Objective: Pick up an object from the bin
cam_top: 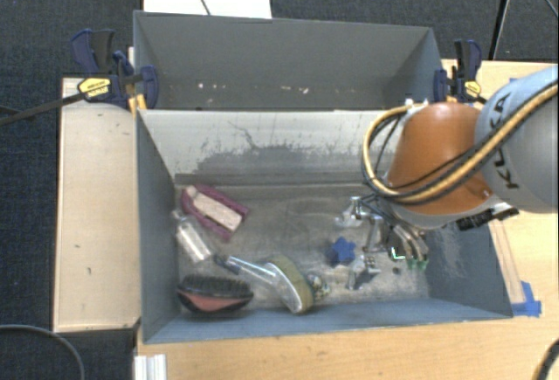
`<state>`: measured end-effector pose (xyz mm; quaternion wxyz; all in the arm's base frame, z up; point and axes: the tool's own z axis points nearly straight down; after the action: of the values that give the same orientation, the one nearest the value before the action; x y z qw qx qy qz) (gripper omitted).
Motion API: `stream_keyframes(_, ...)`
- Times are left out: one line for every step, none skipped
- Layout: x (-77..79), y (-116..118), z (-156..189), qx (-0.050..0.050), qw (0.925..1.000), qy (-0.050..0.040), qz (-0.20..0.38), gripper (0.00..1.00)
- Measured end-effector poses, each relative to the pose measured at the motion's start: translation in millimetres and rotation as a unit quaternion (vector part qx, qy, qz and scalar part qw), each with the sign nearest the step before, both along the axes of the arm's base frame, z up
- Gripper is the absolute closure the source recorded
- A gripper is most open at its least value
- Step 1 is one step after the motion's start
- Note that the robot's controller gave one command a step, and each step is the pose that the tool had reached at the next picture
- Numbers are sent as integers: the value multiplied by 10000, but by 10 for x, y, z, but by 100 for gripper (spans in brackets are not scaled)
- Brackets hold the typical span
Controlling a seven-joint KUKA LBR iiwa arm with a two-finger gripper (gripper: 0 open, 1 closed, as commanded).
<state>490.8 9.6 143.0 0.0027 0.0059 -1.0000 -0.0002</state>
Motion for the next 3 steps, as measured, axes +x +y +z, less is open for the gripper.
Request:
stream_keyframes(402, -111, -702, 2, 9945, -44, 1047, 0)
stream_keyframes(426, -102, -676, 4, 9945, -88, 1041, 100)
stream_keyframes(561, -225, 503, -7, 9937, -82, 1118, 100)
